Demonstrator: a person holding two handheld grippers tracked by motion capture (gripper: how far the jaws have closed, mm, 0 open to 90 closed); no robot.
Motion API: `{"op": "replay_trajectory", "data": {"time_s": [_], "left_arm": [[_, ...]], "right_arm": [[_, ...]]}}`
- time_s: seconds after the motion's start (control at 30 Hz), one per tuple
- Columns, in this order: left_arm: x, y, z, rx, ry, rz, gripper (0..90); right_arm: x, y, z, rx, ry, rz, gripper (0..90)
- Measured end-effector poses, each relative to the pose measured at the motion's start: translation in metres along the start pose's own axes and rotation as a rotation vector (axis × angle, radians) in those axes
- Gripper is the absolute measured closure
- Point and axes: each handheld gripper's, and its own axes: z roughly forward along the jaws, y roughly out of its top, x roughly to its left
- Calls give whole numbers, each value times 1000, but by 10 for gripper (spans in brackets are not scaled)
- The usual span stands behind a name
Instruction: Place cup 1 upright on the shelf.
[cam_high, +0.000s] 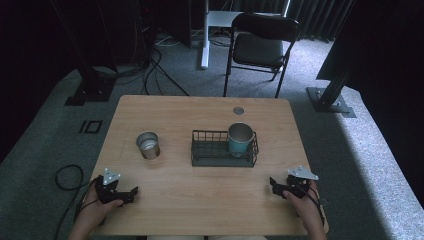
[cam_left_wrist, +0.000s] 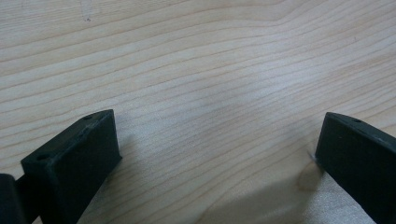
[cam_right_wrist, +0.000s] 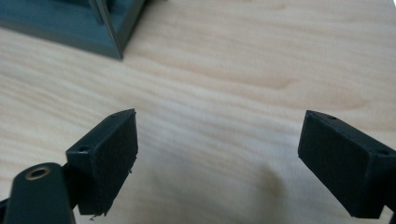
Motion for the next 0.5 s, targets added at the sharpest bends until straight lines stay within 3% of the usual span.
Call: {"op": "replay_trajectory", "data": {"time_s": [0.37, 0.5], "left_arm": [[0, 0, 0, 0, 0, 0, 2], [0, 0, 0, 0, 0, 0, 2]], "right_arm": [[-4, -9, 1, 59, -25, 6, 118], [-6, -9, 2, 67, 7, 17, 120]]}}
